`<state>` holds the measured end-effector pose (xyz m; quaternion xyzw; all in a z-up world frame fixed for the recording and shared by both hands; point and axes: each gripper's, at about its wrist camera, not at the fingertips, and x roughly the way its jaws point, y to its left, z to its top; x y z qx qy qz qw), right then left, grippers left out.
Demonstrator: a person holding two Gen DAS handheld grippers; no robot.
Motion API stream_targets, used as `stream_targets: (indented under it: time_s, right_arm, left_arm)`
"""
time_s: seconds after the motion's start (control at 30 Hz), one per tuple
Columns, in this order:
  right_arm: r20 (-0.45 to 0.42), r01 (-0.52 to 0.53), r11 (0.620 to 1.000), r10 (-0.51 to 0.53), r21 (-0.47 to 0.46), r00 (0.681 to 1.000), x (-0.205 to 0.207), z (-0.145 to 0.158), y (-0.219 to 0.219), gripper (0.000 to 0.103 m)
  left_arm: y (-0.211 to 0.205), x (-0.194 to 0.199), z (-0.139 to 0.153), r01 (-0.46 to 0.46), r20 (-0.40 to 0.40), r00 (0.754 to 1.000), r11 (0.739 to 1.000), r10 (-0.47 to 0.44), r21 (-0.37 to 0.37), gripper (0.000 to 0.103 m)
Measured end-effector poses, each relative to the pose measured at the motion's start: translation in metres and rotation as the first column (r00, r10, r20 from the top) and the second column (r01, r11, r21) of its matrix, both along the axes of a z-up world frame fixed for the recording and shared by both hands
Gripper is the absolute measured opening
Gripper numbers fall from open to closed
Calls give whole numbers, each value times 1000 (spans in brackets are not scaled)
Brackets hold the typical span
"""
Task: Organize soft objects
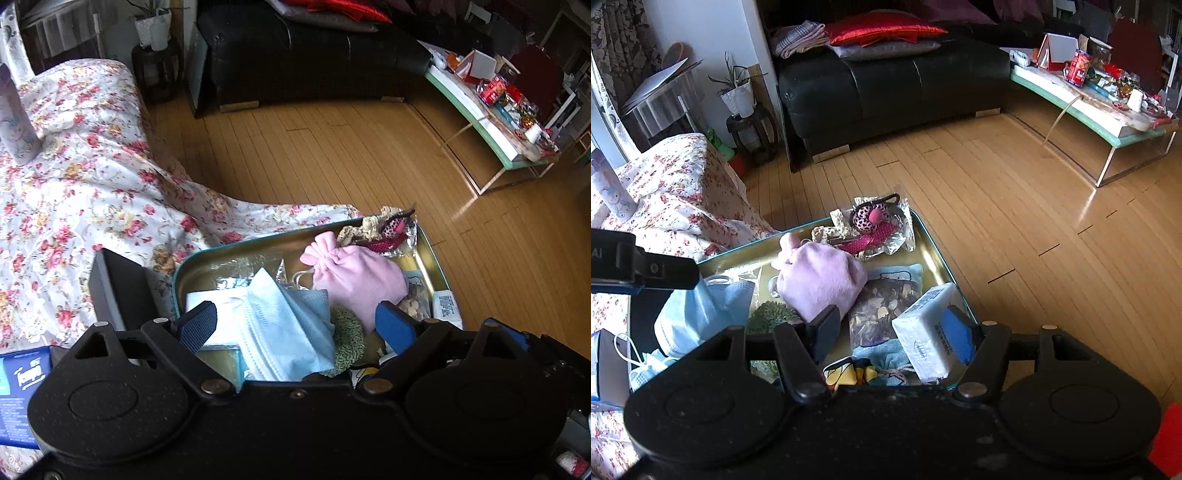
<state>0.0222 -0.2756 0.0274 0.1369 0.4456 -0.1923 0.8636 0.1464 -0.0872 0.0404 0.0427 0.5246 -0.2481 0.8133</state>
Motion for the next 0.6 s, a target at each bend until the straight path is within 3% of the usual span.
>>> stream_targets:
  time_s: [0.4,0.6]
  right_arm:
    - [9,-30,997,31,-74,999,-23,21,31,63]
    - [5,-54,997,55,-61,998,-44,22,57,64]
  left_arm:
    - [41,-39,15,-84,91,993,996,80,39,89]
    - [71,-68,10,-142,105,985,988,136,52,89]
